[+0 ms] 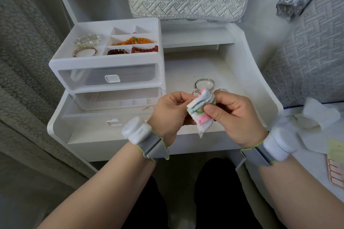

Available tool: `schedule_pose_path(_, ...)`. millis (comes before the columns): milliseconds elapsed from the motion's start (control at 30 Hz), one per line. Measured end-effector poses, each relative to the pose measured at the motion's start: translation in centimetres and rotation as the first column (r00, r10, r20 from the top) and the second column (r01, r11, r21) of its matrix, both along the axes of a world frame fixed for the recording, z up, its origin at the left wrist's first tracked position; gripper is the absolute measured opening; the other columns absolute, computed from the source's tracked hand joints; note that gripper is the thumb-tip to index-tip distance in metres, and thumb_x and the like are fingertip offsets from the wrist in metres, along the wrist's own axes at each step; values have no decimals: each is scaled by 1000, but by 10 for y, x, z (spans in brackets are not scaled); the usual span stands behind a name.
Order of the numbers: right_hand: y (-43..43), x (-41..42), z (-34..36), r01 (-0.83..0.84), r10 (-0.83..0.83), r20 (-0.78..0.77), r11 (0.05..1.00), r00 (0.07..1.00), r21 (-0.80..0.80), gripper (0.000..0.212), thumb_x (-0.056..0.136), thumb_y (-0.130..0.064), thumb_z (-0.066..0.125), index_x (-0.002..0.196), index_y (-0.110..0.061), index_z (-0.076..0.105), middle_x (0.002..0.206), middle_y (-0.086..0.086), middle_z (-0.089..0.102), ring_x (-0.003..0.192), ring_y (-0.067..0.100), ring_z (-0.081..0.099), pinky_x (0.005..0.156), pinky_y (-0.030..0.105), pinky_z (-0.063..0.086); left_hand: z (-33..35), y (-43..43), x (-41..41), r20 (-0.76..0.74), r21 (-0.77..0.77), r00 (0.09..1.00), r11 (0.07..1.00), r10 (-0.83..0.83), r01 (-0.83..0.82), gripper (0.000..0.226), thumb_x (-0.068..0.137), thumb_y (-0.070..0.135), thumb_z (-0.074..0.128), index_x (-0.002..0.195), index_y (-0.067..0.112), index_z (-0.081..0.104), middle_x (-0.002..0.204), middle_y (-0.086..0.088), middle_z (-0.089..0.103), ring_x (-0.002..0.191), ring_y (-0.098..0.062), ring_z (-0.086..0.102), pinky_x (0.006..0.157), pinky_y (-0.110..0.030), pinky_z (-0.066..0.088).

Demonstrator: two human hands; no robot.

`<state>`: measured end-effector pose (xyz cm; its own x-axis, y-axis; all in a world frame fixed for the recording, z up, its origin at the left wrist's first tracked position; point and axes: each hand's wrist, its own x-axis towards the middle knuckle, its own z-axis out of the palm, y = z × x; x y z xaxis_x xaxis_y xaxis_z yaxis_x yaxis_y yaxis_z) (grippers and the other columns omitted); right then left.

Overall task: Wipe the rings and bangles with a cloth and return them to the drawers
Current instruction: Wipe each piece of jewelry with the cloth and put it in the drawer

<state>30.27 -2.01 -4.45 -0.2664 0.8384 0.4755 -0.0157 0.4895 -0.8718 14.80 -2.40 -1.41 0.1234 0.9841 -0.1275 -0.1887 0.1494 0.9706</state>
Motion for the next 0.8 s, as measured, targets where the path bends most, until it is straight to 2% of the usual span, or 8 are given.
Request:
schedule_pose_path(67, 1, 3, -2, -29, 29, 15, 999, 999, -32, 29, 84, -29, 64, 94, -2, 66, 83, 19, 67, 77, 38, 62, 74, 46, 52, 4, 1, -5, -189, 145, 981, 989, 31, -3, 14, 87, 5, 60, 74, 12, 61, 58, -1, 65, 46, -7, 59, 45, -17, 47)
schedule_pose_path(133, 1, 5, -4, -61, 64, 34, 995, 997, -76, 24, 86, -24, 61, 95, -3, 67, 83, 16, 69, 75, 27, 65, 73, 40, 55, 7, 2, -9, -467, 364, 871, 931, 149, 35, 16, 85, 7, 63, 76, 20, 62, 67, 7, 64, 49, -1, 55, 48, -13, 44)
schedule_pose_path(200, 0, 4, -4, -84, 85, 7, 988, 996, -129, 17, 87, -15, 57, 94, -3, 67, 80, 5, 71, 74, 13, 65, 68, 26, 54, 8, 1, -10, -561, 500, 786, 863, 259, 73, 19, 83, 7, 64, 74, 24, 62, 65, 14, 61, 53, -2, 55, 52, -15, 46)
schedule_pose_path(267, 0, 3, -2, -95, 88, -49, 982, 995, -163, 15, 85, -9, 53, 95, -4, 64, 74, -5, 70, 69, 4, 63, 62, 16, 49, 6, 0, -9, -526, 534, 799, 844, 291, 44, 20, 83, 7, 64, 72, 23, 62, 62, 11, 63, 54, -4, 58, 56, -22, 53)
schedule_pose_path(367, 0, 0, 1, -97, 80, -105, 981, 991, -165, 12, 85, -8, 54, 89, -2, 63, 69, -5, 70, 63, 3, 63, 59, 15, 49, 2, 0, -6, -368, 382, 907, 923, 203, -52, 17, 85, 3, 62, 72, 15, 62, 63, -9, 66, 52, -15, 61, 53, -27, 55)
schedule_pose_path(500, -2, -4, 5, -125, 97, -168, 978, 981, -165, 14, 84, -12, 56, 80, -10, 70, 69, -6, 70, 63, 6, 64, 59, 16, 50, -2, -1, -1, -142, 177, 984, 981, 103, -77, 15, 85, -2, 60, 72, 5, 59, 53, -2, 65, 47, -17, 60, 48, -26, 54)
schedule_pose_path(600, -4, -5, 4, -126, 97, -169, 976, 981, -175, 18, 81, -12, 54, 83, 4, 63, 66, -5, 69, 61, 5, 63, 57, 15, 49, -5, -3, 2, -45, 114, 995, 990, 87, -81, 18, 85, -4, 60, 70, 5, 57, 49, 0, 64, 43, -13, 60, 45, -23, 52)
schedule_pose_path(800, -3, -4, -4, -105, 82, -136, 979, 987, -176, 50, 77, -43, 69, 92, 5, 63, 83, 13, 71, 74, 17, 66, 67, 25, 55, -2, -4, 5, 46, 54, 994, 994, 96, -99, 22, 86, 0, 57, 66, 6, 54, 46, 1, 61, 39, -10, 57, 39, -18, 46)
